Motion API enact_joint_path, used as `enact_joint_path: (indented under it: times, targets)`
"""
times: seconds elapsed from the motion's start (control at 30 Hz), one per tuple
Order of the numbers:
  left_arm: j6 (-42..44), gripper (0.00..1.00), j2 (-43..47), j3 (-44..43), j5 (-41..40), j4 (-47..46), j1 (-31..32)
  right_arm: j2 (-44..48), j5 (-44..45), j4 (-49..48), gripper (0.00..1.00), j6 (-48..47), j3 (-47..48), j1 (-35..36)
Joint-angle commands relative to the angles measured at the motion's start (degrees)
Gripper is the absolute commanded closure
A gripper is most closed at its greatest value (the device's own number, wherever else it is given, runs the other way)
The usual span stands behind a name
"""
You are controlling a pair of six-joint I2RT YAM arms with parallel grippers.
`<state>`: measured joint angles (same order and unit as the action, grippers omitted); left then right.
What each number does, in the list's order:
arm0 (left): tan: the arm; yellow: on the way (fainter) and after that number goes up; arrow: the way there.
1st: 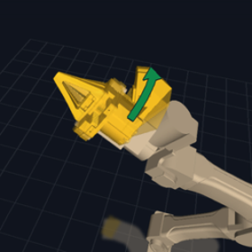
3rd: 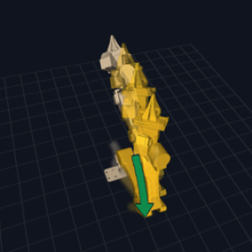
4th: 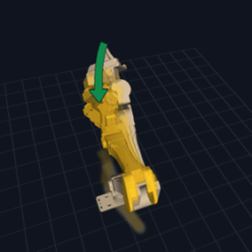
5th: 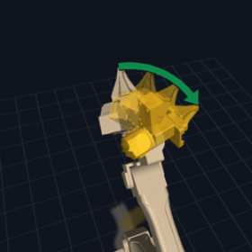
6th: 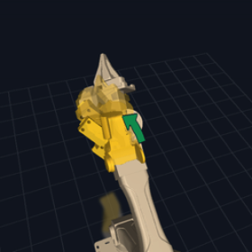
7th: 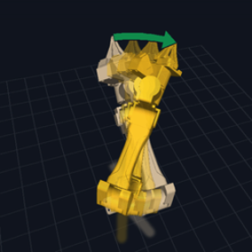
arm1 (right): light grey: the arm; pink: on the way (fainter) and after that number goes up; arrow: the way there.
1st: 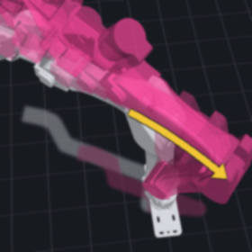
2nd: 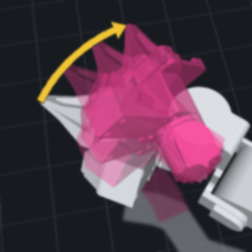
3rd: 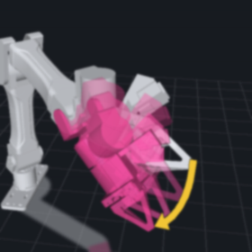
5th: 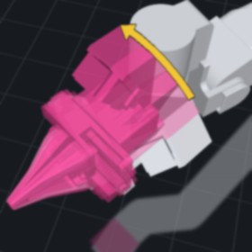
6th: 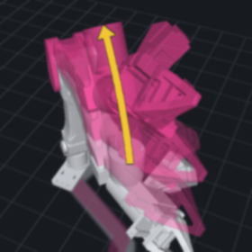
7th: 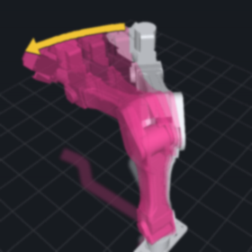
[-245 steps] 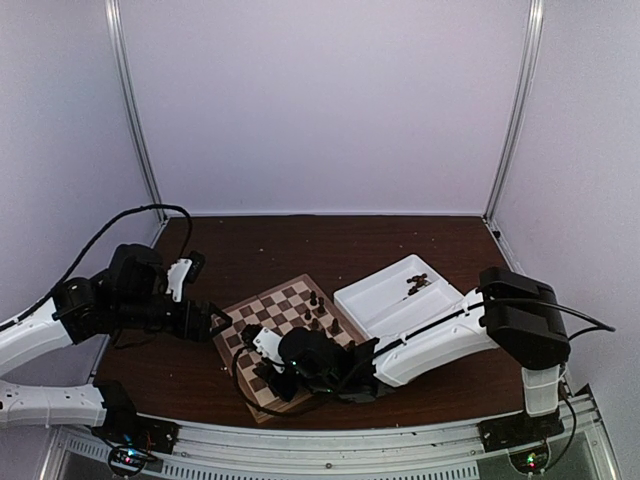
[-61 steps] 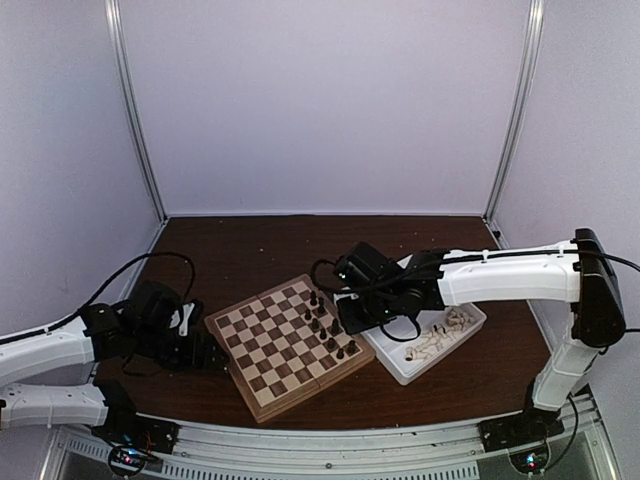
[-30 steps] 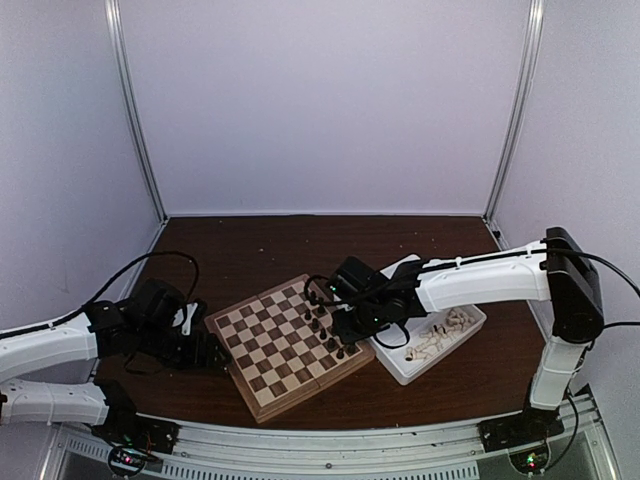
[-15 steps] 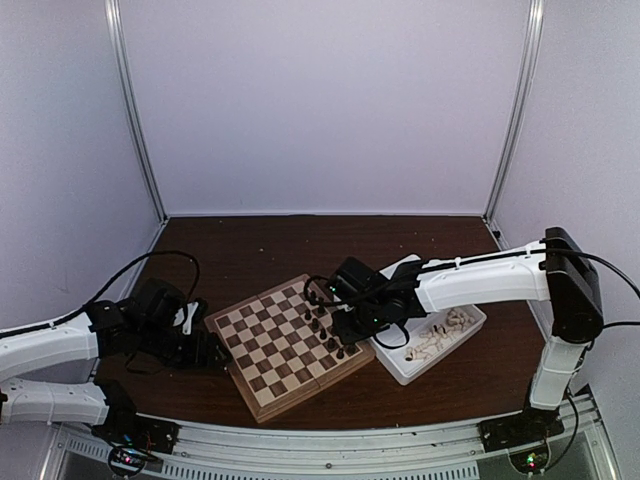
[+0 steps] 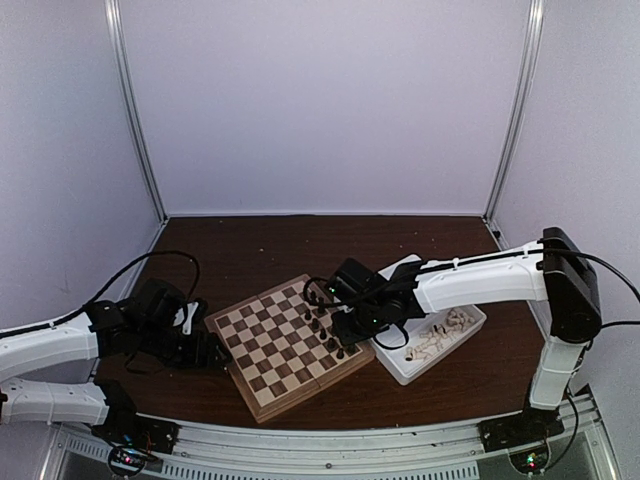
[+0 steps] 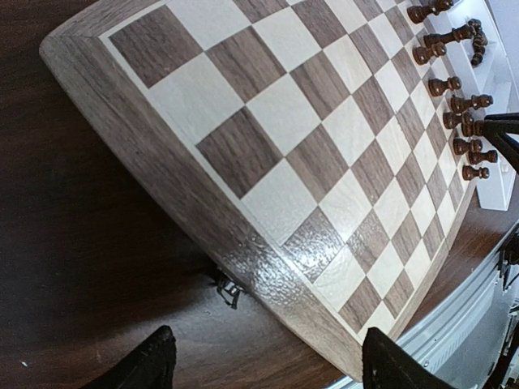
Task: Set up the chess pieces on the board
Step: Place the chess piece on the chessboard.
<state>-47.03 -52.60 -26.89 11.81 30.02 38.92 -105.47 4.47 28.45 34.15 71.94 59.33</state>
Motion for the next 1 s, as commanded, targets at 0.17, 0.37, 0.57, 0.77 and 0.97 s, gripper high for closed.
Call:
enact_joint_path:
  times: [0.17,0.37,0.57,0.77,0.97]
  targets:
    - [0.9,0.21,0.0,-1.6,0.7,-1.7,-0.5,-1.0,-0.2,-1.0,0.85,-0.7,0.0,-0.4]
    - [0.8,0.21,-0.1,-1.6,0.7,-1.7,-0.5,-0.6,-0.1,-0.8,0.82,-1.1,0.1,-0.4]
    - [0.8,0.21,0.0,-1.6,0.9,-1.7,-0.5,-0.1,0.3,-0.2,0.8,-1.4,0.3,-0.7]
    - [0.8,0.21,0.0,-1.6,1.0,-1.7,-0.5,-0.2,0.2,-0.2,0.78,-1.6,0.5,-0.8]
    - [0.8,0.21,0.0,-1.7,1.1,-1.6,-0.5,-0.3,-0.1,-0.2,0.77,-1.8,0.7,-0.9]
